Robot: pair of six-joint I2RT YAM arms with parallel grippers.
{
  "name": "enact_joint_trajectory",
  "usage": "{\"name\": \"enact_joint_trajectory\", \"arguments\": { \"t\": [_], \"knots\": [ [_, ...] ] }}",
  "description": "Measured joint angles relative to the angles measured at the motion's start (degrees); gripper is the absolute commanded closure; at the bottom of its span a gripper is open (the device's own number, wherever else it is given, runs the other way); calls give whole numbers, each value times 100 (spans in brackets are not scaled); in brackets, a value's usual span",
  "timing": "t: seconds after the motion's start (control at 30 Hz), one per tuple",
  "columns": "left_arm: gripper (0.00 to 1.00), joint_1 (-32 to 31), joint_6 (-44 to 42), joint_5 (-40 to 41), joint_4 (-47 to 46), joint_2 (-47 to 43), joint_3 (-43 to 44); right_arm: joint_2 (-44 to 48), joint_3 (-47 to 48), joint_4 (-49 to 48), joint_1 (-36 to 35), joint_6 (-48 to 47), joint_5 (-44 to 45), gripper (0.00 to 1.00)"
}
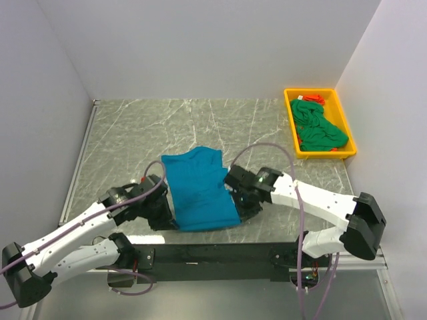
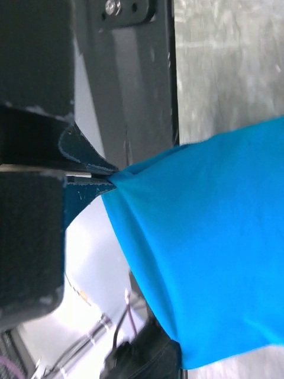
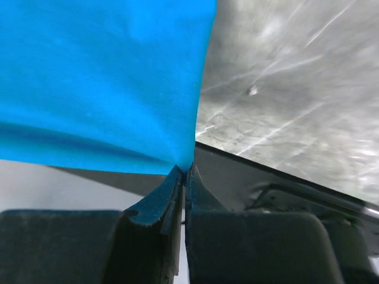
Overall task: Fold and stack the t-shirts
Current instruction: Fold the tshirt
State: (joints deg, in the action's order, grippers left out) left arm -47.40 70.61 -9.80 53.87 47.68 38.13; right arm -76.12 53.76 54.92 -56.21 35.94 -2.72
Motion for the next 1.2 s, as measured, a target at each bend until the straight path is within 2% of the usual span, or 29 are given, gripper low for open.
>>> {"name": "enact_joint_trajectory", "arguments": {
  "t": [0.13,0.23,0.43,0.73,0.93,1.2],
  "knots": [
    [99,195,-157,131,310,562,946,-140,1165,645,407,-343,299,100],
    [99,570,-428,267,295,1097,1392,-398,1952,890,787,-623,481,100],
    [99,1598,-1025,365,175,1486,1735,-1294,3333,1082,1150,-1145,577,100],
    [99,2461,-1644,365,-149,1823,1840,-2667,5077,1209,1331,-1705,581,100],
    [99,3003,-2011,358,-538,2326,1950,-3412,5757,1150,1530,-1902,483,100],
    [99,3493,-2437,341,-1309,3397,2221,-4140,6000,616,1825,-1978,398,100]
  ]
}}
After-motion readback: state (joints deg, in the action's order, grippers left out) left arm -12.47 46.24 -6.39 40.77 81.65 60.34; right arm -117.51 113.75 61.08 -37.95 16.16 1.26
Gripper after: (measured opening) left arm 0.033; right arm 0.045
